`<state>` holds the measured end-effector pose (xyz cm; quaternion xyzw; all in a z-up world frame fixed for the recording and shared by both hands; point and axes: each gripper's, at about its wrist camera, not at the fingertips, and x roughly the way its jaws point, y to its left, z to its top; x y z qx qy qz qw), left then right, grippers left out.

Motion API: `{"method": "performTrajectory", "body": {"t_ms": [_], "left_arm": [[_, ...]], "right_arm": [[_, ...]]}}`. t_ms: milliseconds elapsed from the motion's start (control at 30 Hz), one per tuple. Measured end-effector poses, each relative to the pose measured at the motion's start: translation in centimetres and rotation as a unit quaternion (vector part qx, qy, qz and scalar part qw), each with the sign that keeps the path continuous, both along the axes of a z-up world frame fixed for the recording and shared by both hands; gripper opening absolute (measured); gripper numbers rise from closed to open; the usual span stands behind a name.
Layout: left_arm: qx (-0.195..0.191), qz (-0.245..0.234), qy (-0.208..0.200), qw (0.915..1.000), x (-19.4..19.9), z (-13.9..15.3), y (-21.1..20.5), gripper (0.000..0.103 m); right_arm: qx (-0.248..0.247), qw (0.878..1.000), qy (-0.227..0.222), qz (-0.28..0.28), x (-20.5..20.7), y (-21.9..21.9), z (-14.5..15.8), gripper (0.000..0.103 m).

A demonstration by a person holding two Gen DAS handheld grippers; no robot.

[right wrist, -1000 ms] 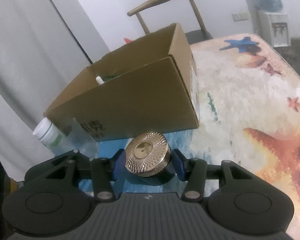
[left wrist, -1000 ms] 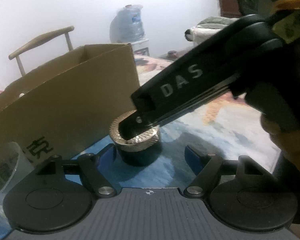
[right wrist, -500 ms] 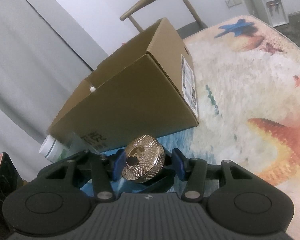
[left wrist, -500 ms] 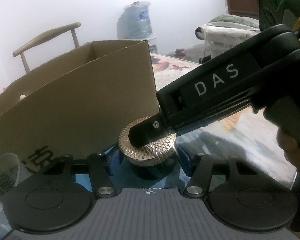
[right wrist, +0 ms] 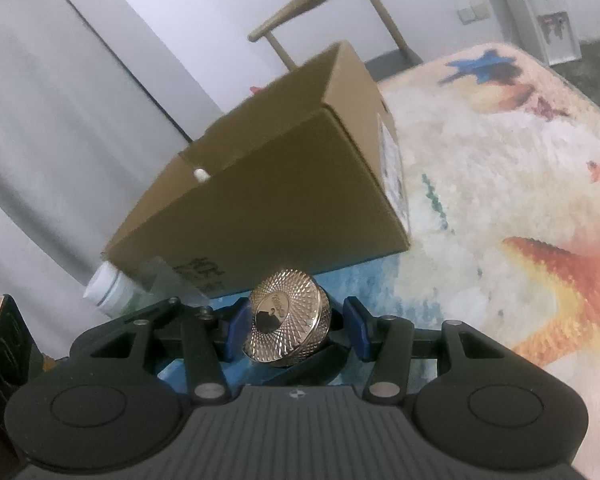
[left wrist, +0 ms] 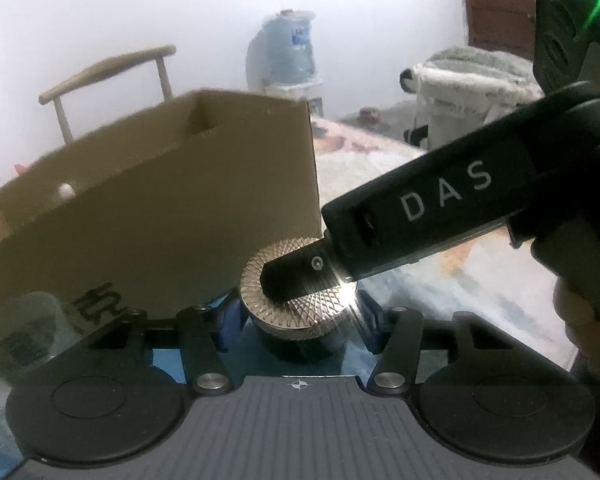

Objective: Organize rigid objects
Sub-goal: 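Lift the gold jar and carry it toward the box, right gripper, then lower the gold jar into the box and open the right gripper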

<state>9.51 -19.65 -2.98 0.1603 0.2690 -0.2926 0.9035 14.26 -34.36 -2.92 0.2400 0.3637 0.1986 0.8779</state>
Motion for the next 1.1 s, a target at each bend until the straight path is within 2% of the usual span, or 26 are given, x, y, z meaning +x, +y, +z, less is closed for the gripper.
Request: {"method": "performTrajectory", "body": {"t_ms": [133, 267, 400, 500, 633, 733, 867, 933, 1100], "left_arm": [[-0.013, 0.005, -0.031, 0.9994, -1.7, 2.6, 1.0, 0.056], [-0.031, 0.016, -0.071, 0.9968, -2.8, 6.4, 1.9, 0.056], [-0.037, 0.029, -0.110, 0.9928, -1.5, 10.3, 2.0, 0.056], [-0.034, 0.038, -0.116, 0.9919, 1.8, 12.6, 1.5, 0.056], [-0.029, 0.050, -0.057, 0.9967, 7.1, 14.1, 1.4, 0.056], [-0.035, 0.070, 0.027, 0.9966, 12.2, 13.9, 1.7, 0.056], [-0.030, 0.089, 0.108, 0.9897, 17.1, 11.6, 2.0, 0.056], [-0.020, 0.099, 0.137, 0.9854, 19.4, 10.4, 1.8, 0.056], [-0.007, 0.121, 0.190, 0.9743, 21.9, 7.7, 2.2, 0.056]], "right_arm": [[-0.014, 0.999, -0.032, 0.006, -1.8, 0.8, 2.8, 0.054], [-0.031, 0.996, -0.080, 0.020, -3.1, 1.9, 7.0, 0.054], [-0.055, 0.989, -0.130, 0.041, -2.5, 3.0, 11.7, 0.054], [-0.066, 0.985, -0.148, 0.057, -0.3, 3.7, 14.2, 0.054], [-0.078, 0.986, -0.128, 0.072, 5.4, 4.4, 15.6, 0.054], [-0.077, 0.990, -0.083, 0.080, 10.7, 4.7, 14.8, 0.054], [-0.071, 0.994, -0.014, 0.084, 17.4, 4.9, 12.5, 0.054], [-0.069, 0.994, 0.017, 0.089, 20.1, 5.0, 11.0, 0.054], [-0.065, 0.990, 0.075, 0.096, 25.0, 5.5, 7.8, 0.053]]}}
